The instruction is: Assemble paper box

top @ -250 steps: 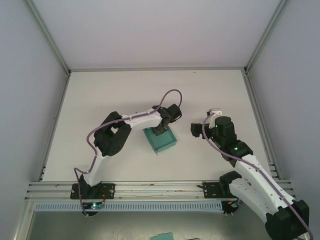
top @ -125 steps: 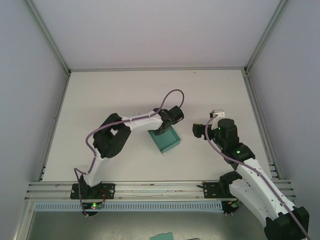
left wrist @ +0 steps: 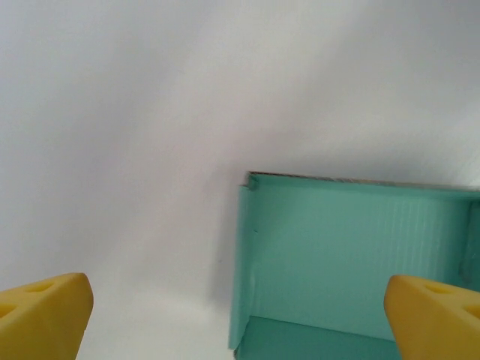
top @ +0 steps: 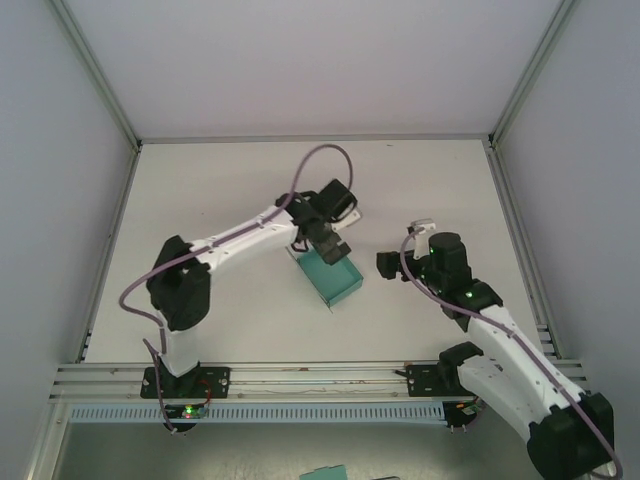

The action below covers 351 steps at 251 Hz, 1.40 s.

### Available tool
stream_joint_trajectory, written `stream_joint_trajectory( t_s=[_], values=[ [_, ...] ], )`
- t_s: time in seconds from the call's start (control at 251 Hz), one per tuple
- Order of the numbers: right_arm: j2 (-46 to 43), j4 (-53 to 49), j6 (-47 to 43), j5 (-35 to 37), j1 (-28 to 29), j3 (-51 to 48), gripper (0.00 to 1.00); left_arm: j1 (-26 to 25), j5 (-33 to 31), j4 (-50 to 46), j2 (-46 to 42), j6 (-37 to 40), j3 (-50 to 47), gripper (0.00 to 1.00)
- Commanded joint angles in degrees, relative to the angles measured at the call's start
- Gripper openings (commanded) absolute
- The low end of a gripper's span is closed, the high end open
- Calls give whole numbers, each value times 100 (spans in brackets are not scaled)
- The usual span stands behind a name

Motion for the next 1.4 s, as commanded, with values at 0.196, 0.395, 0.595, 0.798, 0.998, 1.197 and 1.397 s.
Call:
stream_joint_trajectory(
  t_s=[0.196,0.395,0.595,0.798,0.998,1.197,1.397],
  values=[
    [3504,-964,-6208,-3266,261,2969,99,1282,-606,661,-2989,-2080,-1716,100],
    [6586,-4695,-8837,-3096,790,6708,98,2209,-633,70,-3780,-3307,-3107,100],
    [8306,-5996,-9124,-2158,1246,9058,95,2542,-278,330,-4716,-3403,-4105,100],
    [9171,-6936,-9196,-2002,1371,10219,90,2571,-388,262,-5333,-3462,-4446,100],
    [9135,-6134,-8713,-1363,1508,9443,85,2575,-744,323,-5395,-3523,-4469,100],
    [8509,-4701,-8038,-820,1499,8208,46,2585,-963,219,-5232,-3426,-4199,100],
    [7448,-2820,-6369,-934,1519,6814,15,2580,-1057,293,-5222,-3303,-3867,100]
  ],
)
